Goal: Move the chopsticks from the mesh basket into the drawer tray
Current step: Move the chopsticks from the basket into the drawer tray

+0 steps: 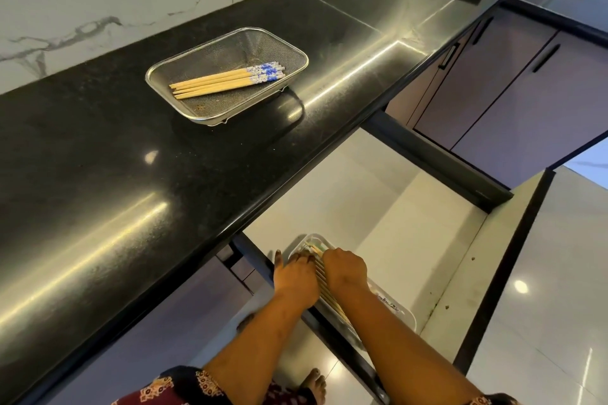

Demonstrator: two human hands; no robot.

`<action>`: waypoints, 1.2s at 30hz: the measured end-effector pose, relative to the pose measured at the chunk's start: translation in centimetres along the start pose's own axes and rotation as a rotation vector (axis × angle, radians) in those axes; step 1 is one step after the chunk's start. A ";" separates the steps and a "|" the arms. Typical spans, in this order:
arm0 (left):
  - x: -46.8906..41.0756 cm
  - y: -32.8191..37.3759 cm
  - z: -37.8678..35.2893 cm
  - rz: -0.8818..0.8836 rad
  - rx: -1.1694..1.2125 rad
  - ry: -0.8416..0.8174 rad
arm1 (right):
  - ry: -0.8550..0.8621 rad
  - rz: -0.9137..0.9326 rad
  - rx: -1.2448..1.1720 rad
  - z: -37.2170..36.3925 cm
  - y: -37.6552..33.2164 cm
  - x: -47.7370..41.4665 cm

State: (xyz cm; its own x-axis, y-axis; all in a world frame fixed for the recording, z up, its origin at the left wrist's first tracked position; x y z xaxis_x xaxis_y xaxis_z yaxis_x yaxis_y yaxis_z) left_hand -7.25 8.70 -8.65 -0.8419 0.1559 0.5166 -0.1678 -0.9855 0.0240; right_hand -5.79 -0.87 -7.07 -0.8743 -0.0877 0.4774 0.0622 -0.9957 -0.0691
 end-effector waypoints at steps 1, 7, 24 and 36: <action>-0.1 0.0 0.0 -0.003 0.000 -0.010 | -0.004 -0.005 -0.001 -0.1 0.0 0.0; -0.7 0.1 0.1 -0.025 -0.061 -0.115 | -0.057 -0.015 -0.017 -0.1 0.3 -0.6; -0.8 0.3 0.7 0.005 0.109 -0.043 | -0.039 -0.101 -0.005 0.0 0.6 -0.7; -1.3 0.2 1.0 -0.022 0.231 -0.012 | -0.030 -0.056 0.076 -0.1 0.7 -0.8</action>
State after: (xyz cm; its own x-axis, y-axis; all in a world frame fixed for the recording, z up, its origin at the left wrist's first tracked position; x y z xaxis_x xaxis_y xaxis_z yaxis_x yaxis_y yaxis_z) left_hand -5.72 8.24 -8.45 -0.8330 0.1779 0.5239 -0.0627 -0.9711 0.2301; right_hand -5.05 -1.49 -7.57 -0.8628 -0.0318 0.5045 0.0509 -0.9984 0.0241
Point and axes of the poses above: each hand's wrist, its own x-axis away from the middle knuckle, its own z-axis out of the back of the hand, y = z × x, the point moved 1 cm from there along -x, towards the middle knuckle, and after that the axes turned 7 degrees about -x, right-handed, at the moved point
